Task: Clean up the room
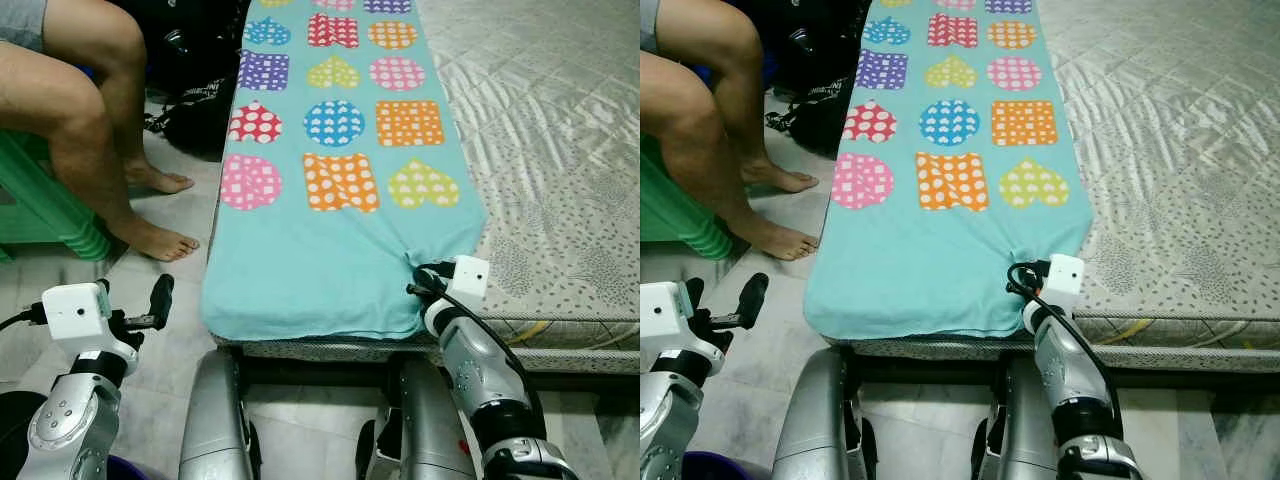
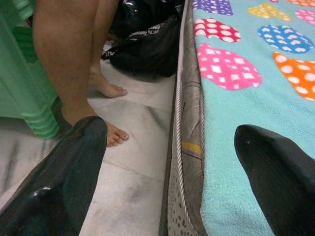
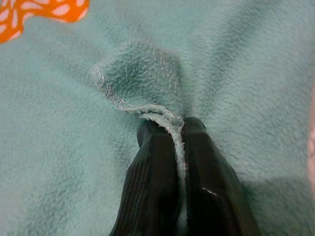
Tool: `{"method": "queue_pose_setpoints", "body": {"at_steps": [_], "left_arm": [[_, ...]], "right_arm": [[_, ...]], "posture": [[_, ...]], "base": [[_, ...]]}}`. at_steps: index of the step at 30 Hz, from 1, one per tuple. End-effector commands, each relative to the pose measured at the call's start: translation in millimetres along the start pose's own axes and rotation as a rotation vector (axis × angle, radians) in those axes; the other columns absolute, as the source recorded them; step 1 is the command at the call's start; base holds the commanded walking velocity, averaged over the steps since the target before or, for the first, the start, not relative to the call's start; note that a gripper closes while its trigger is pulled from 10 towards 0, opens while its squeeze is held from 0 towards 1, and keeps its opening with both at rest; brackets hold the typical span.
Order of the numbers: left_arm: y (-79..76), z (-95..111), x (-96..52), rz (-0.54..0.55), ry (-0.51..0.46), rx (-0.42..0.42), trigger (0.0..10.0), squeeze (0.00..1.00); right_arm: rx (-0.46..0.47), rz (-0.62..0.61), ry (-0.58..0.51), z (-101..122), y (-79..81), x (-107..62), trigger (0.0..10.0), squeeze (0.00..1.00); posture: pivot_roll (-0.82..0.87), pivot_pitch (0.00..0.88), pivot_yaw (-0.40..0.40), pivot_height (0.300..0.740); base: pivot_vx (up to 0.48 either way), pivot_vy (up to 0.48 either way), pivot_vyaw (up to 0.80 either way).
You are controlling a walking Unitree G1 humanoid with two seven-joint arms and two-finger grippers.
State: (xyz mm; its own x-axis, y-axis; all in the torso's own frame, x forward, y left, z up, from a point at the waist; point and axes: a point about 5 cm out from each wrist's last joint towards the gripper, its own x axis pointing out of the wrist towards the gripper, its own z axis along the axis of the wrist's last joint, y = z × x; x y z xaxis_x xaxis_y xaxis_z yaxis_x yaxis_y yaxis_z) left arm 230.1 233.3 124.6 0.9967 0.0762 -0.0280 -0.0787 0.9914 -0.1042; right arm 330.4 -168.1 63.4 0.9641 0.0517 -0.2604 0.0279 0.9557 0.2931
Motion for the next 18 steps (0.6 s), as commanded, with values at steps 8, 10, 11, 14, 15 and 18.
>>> {"method": "queue_pose_setpoints", "body": {"at_steps": [8,10,11,14,15,18], "left_arm": [[1.2,-6.0,-2.3,-0.001,0.021,-0.007,10.0,0.0],[1.0,-6.1,-2.1,-0.001,0.02,-0.008,10.0,0.0],[0.9,-6.1,-1.9,-0.001,0.02,-0.008,10.0,0.0],[1.1,-6.3,-2.2,-0.001,0.021,-0.009,10.0,0.0],[1.2,-6.4,-2.3,0.0,0.021,-0.009,10.0,0.0],[1.1,-6.5,-2.2,0.002,0.021,-0.009,10.0,0.0]], "right_arm": [[0.009,0.035,0.019,-7.8,-2.5,-5.2,10.0,1.0],[-0.002,0.043,0.014,-6.0,-0.9,-4.8,10.0,1.0],[-0.008,0.055,0.009,-4.6,0.8,-4.8,10.0,0.05],[-0.011,0.073,0.001,-3.2,2.8,-5.3,10.0,0.0],[-0.012,0.08,-0.001,-2.8,3.3,-5.5,10.0,0.0],[-0.005,0.089,-0.025,1.6,4.4,-5.3,10.0,0.0]], "posture": [[0.16,0.185,0.003,0.536],[0.16,0.186,0.003,0.536],[0.16,0.186,0.003,0.536],[0.16,0.186,0.003,0.536],[0.16,0.186,0.003,0.536],[0.16,0.189,0.003,0.536]], "base": [[0.0,0.0,0.0],[0.0,0.0,0.0],[0.0,0.0,0.0],[0.0,0.0,0.0],[0.0,0.0,0.0],[0.0,0.0,0.0]]}}
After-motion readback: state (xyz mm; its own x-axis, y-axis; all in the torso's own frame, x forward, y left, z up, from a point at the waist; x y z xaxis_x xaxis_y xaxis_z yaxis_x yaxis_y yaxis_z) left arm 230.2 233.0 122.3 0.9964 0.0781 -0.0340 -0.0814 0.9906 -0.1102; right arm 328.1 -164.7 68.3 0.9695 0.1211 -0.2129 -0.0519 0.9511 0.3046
